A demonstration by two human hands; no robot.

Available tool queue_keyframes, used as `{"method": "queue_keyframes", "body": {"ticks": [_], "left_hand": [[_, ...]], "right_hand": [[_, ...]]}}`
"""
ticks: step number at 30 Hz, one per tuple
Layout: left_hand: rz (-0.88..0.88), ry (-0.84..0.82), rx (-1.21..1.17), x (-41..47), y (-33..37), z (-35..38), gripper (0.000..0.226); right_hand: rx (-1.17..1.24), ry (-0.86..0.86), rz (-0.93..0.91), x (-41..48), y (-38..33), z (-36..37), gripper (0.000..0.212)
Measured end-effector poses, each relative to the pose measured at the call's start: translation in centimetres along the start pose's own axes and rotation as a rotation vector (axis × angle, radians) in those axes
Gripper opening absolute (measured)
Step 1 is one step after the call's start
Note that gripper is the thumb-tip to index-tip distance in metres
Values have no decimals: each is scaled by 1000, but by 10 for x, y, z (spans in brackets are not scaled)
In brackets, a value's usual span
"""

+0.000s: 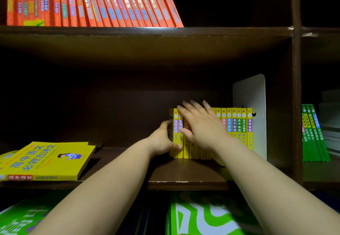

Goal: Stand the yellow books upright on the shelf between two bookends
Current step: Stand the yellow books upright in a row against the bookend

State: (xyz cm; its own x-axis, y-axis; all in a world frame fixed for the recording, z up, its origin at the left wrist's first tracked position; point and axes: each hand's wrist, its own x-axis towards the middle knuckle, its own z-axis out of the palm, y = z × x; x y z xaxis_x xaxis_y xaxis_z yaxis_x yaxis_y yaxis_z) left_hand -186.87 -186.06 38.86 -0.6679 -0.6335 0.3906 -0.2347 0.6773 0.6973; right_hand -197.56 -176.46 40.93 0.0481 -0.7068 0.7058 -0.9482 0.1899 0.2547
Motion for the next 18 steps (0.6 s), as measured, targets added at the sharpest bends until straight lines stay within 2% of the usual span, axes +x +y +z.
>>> {"method": "queue_keyframes", "body": {"ticks": [5, 10, 14, 18], "left_hand": [[42, -37, -77, 3, -1, 1, 103], [49, -51, -85, 5, -9, 1, 101], [40, -54, -106, 6, -11, -2, 101], [49, -72, -87, 8, -10, -2, 99]], "right_hand": [[-62, 23, 7, 0, 3, 8, 70], [-40, 120, 190, -10, 21, 3, 84], [-58, -24, 212, -25, 44, 2, 81], [-73, -19, 224, -23, 45, 5, 79]]}}
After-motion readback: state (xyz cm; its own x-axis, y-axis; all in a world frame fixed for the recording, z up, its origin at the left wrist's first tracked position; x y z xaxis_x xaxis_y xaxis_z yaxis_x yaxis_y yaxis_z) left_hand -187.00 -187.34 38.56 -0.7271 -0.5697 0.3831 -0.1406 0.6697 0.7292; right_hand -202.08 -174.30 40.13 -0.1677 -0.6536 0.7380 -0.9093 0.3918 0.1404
